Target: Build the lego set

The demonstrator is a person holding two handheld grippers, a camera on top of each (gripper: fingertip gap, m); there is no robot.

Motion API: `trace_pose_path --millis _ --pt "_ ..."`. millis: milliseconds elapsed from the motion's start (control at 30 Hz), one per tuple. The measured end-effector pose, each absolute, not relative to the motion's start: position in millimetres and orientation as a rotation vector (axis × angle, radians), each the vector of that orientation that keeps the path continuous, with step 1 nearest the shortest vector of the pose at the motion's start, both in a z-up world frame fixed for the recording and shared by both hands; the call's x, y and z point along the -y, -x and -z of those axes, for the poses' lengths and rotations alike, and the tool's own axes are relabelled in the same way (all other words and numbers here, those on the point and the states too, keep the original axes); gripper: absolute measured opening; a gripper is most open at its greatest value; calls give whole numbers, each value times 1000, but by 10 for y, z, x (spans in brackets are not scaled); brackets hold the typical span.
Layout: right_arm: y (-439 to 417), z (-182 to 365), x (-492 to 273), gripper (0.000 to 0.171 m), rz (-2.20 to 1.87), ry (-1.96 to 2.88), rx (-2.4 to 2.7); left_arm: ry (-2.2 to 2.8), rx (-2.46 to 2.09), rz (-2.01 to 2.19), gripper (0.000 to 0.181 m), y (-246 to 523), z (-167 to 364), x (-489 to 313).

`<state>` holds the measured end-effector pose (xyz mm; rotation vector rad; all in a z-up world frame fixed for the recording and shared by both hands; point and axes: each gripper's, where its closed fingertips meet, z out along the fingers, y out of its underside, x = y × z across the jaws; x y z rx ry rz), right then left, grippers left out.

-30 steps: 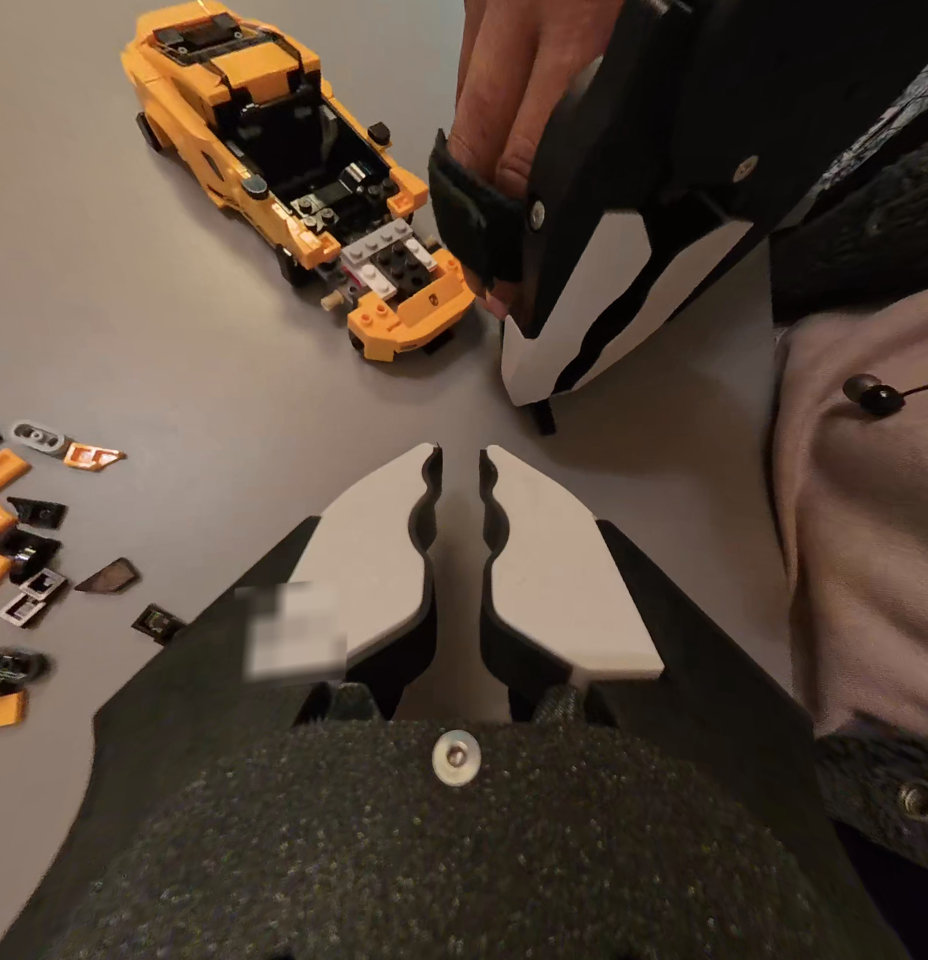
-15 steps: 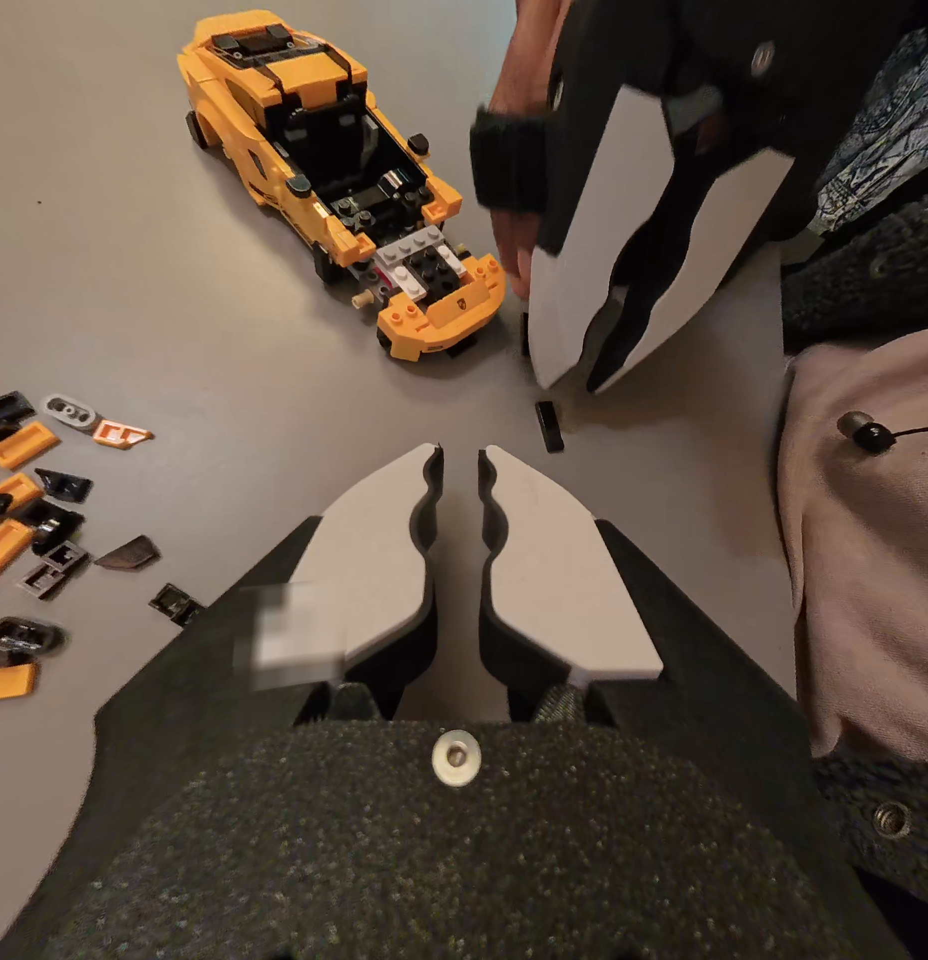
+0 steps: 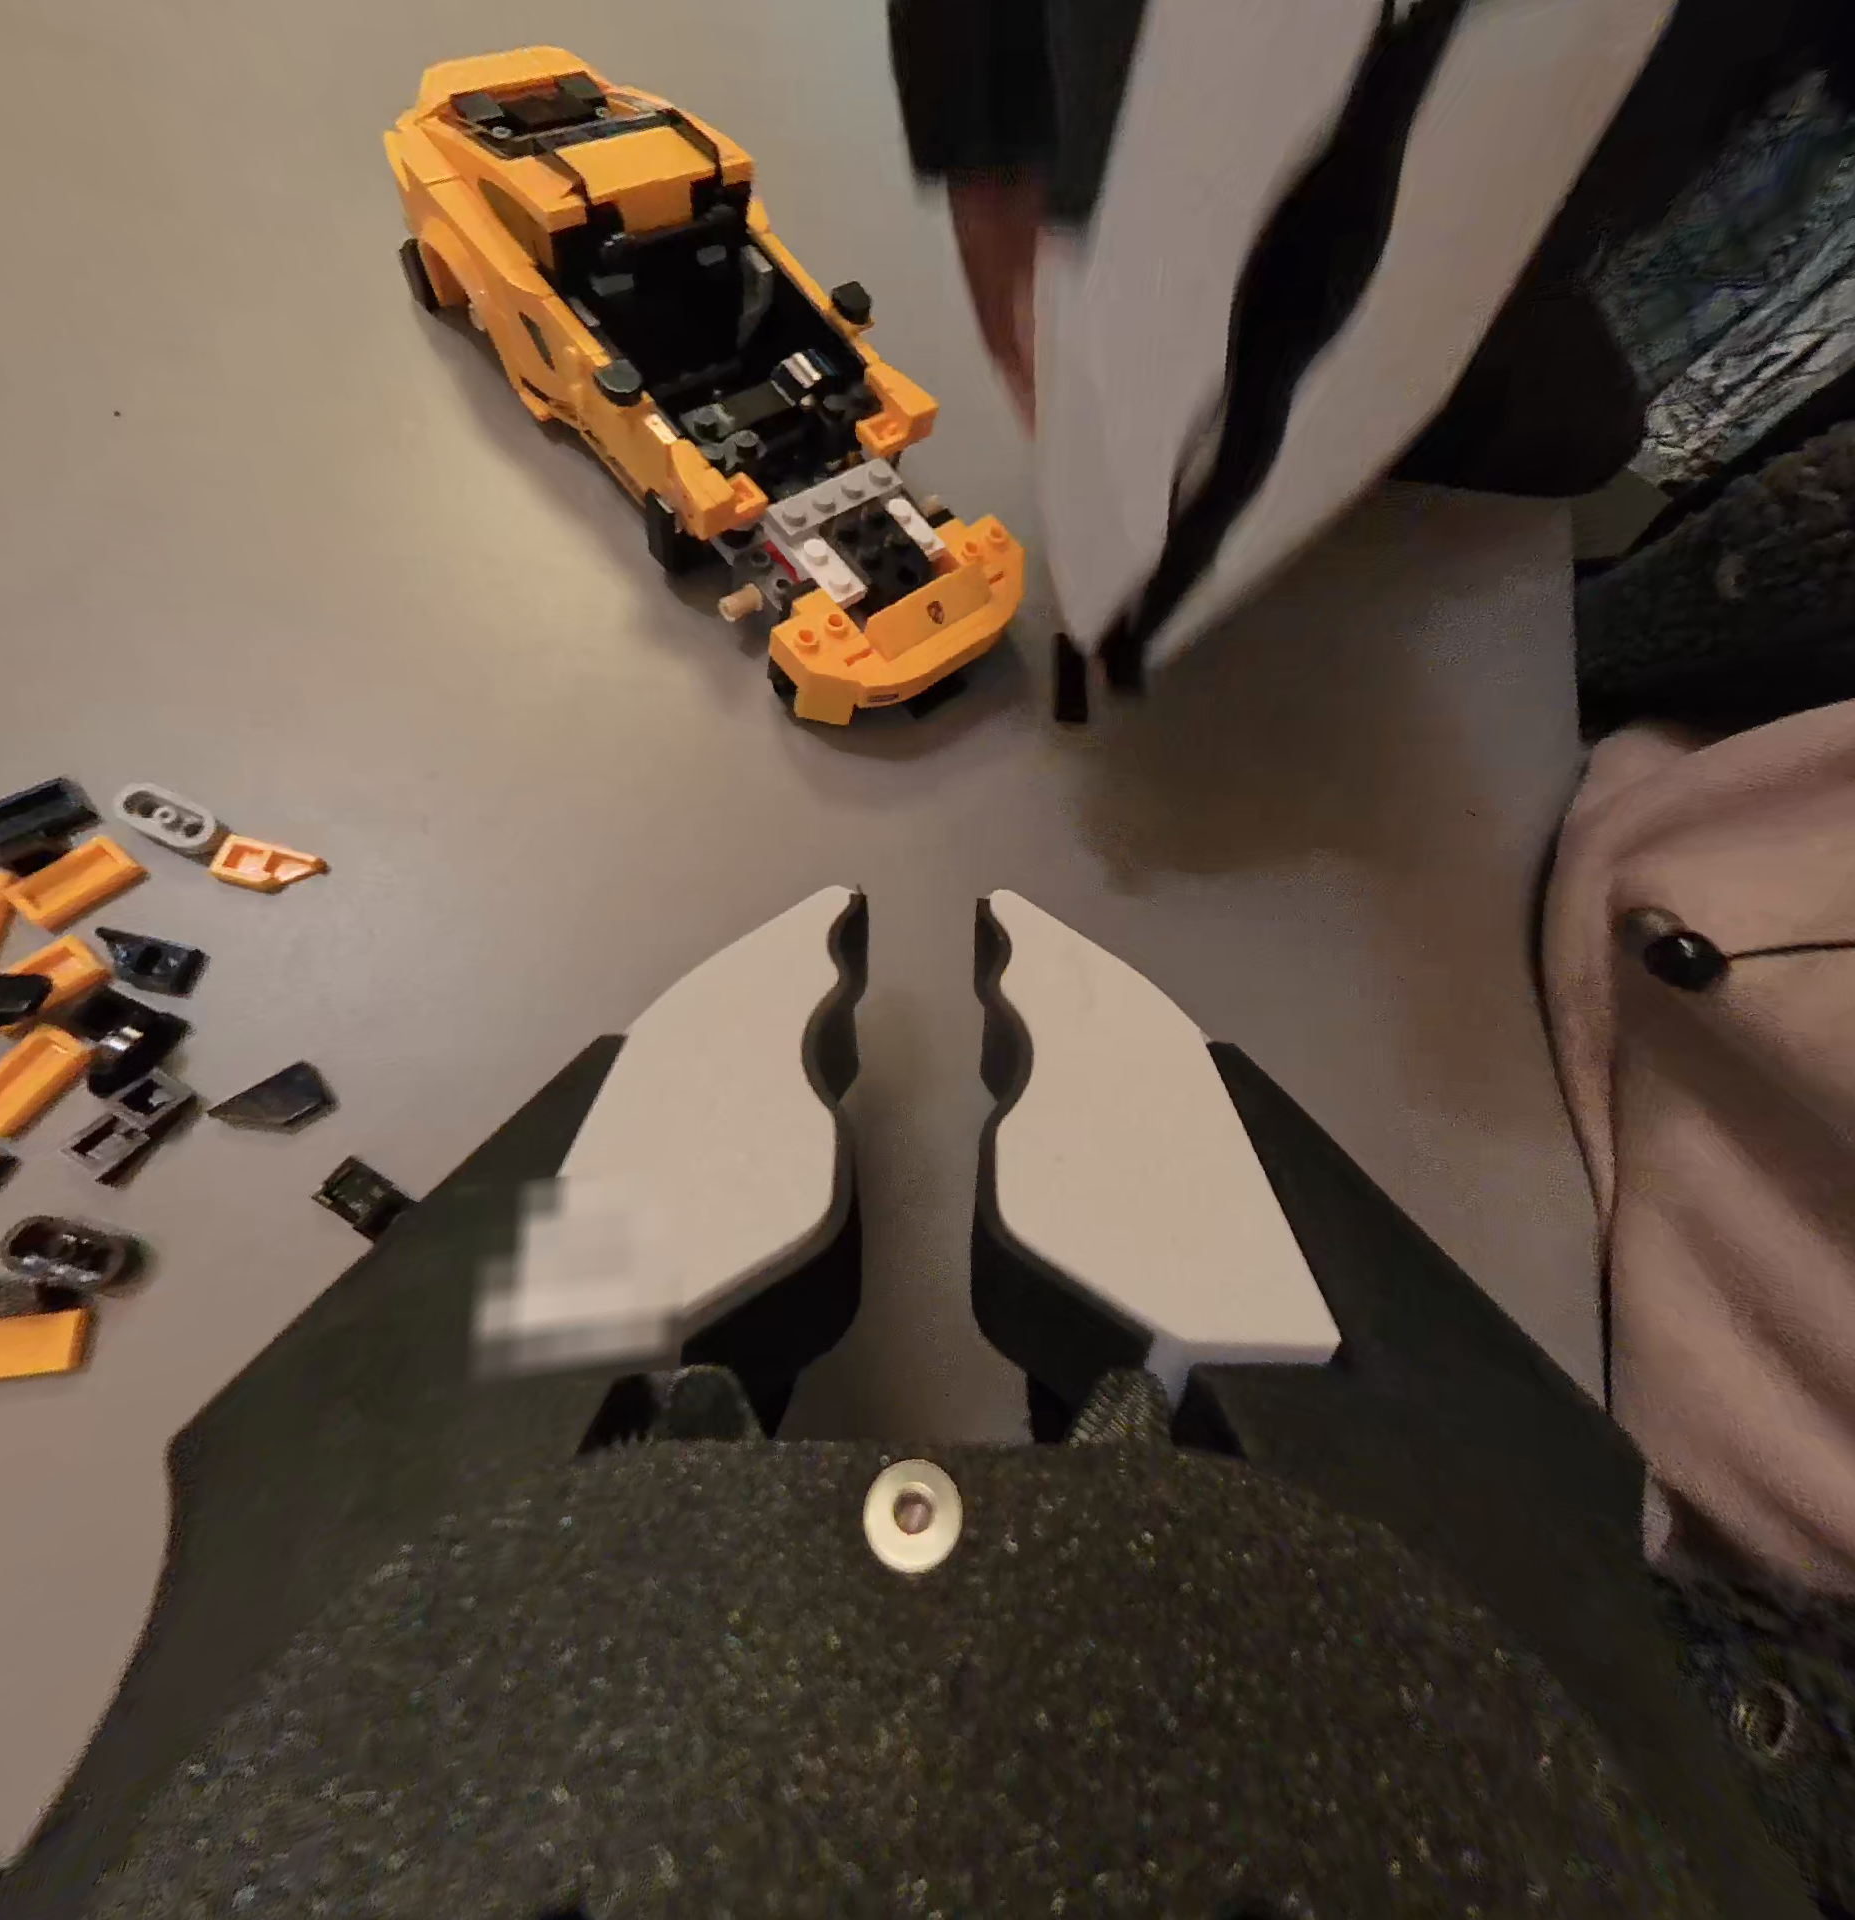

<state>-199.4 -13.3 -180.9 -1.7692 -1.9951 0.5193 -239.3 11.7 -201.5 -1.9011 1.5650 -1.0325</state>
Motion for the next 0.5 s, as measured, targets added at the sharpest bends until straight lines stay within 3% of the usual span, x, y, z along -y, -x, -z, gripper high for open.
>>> trace_pose_path --millis 167,500 --pt "1453 1429 -412 7 -466 1791 1673 1962 -1542 830 46 2315 2114 -216" --pt "996 1635 -1530 7 -486 1842 1447 2078 -1337 624 95 1648 2191 -228"
